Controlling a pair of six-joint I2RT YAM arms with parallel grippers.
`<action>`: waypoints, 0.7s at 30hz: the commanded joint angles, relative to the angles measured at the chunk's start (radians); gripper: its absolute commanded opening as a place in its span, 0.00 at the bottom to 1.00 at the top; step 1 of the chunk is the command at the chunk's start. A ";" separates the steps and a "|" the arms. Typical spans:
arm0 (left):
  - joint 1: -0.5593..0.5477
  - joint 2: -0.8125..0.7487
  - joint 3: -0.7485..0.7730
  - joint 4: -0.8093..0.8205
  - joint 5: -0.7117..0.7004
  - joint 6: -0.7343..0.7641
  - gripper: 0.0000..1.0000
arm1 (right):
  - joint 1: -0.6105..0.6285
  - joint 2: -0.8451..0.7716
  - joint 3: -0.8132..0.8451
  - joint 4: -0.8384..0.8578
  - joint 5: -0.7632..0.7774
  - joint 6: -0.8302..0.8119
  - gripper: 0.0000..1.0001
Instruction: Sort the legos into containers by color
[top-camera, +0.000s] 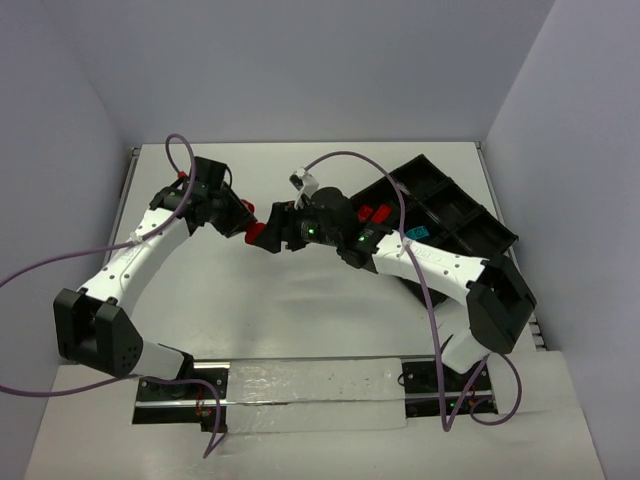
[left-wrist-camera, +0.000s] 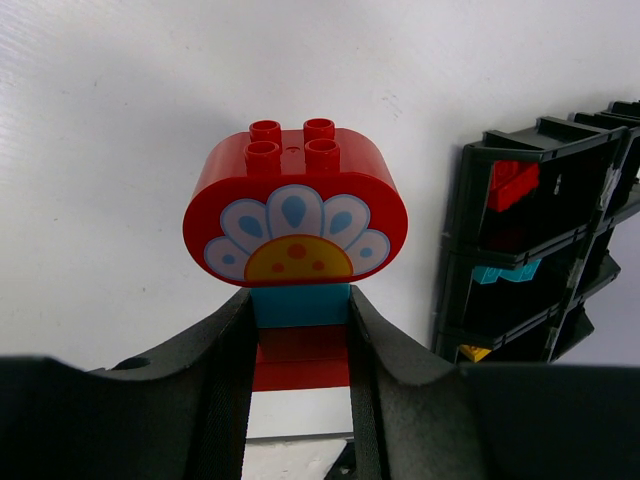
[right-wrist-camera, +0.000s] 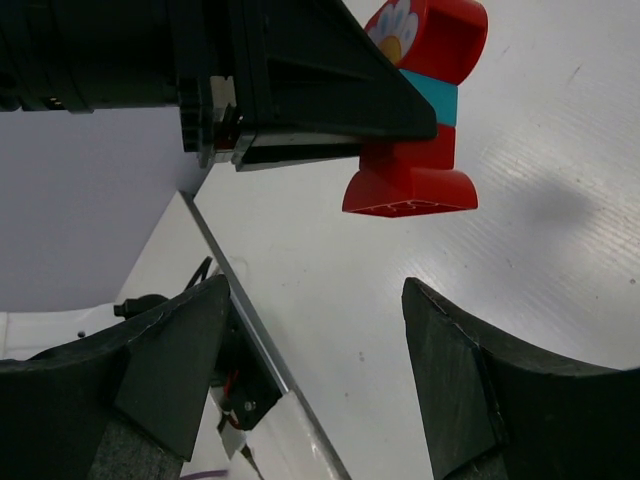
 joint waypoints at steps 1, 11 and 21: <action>0.003 -0.030 0.038 0.013 0.020 0.013 0.00 | 0.009 0.031 0.063 0.063 0.015 0.007 0.77; 0.005 -0.068 0.023 0.012 0.022 0.010 0.00 | 0.006 0.087 0.107 0.040 0.047 -0.014 0.77; 0.008 -0.089 0.035 0.001 0.018 0.018 0.00 | -0.007 0.127 0.117 0.051 0.050 -0.006 0.79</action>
